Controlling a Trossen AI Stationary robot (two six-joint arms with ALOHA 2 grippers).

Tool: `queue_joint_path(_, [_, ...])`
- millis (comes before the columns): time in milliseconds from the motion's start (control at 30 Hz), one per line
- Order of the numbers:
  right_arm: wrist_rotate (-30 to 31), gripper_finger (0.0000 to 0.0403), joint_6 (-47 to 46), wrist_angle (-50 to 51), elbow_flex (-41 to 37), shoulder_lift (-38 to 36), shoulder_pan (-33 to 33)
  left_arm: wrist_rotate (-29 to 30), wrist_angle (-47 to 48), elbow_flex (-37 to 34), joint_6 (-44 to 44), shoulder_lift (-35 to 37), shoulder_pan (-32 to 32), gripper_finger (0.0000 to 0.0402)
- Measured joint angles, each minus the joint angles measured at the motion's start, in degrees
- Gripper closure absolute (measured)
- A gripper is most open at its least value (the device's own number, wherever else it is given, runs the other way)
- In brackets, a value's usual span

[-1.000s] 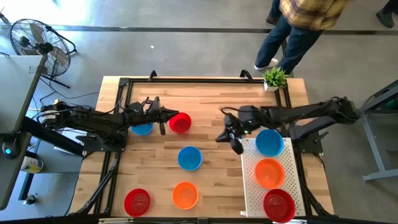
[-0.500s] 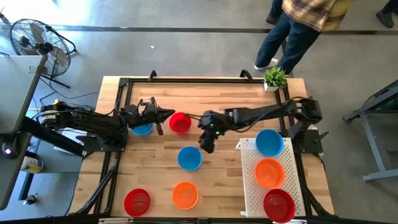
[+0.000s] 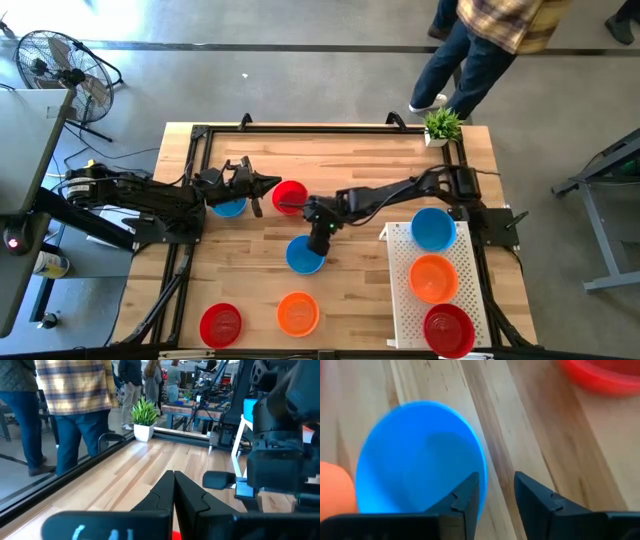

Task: Pick & Place Mini bowls
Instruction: Stack the blue bowl on top of the other blue bowl on the shelf

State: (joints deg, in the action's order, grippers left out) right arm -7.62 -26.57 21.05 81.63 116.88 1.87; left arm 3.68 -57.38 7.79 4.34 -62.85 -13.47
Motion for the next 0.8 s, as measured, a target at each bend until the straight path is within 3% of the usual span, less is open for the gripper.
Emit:
queue_joint_path(333, [-3.4,0.0393,2.6,3.4,0.1,1.5,-1.5,0.1,0.1,0.0,0.0,0.0,0.0,0.0402])
queue_joint_path(667, [7.1,0.0398,9.3,24.2,-0.4,-7.2,-12.3,-0.1,0.8,0.0,0.0,0.0,0.0,0.0402])
queue_joint_path(800, [7.5,0.04,9.7,23.3,-8.2,-12.9,-17.6,-0.1,0.8,0.0,0.0,0.0,0.0,0.0402])
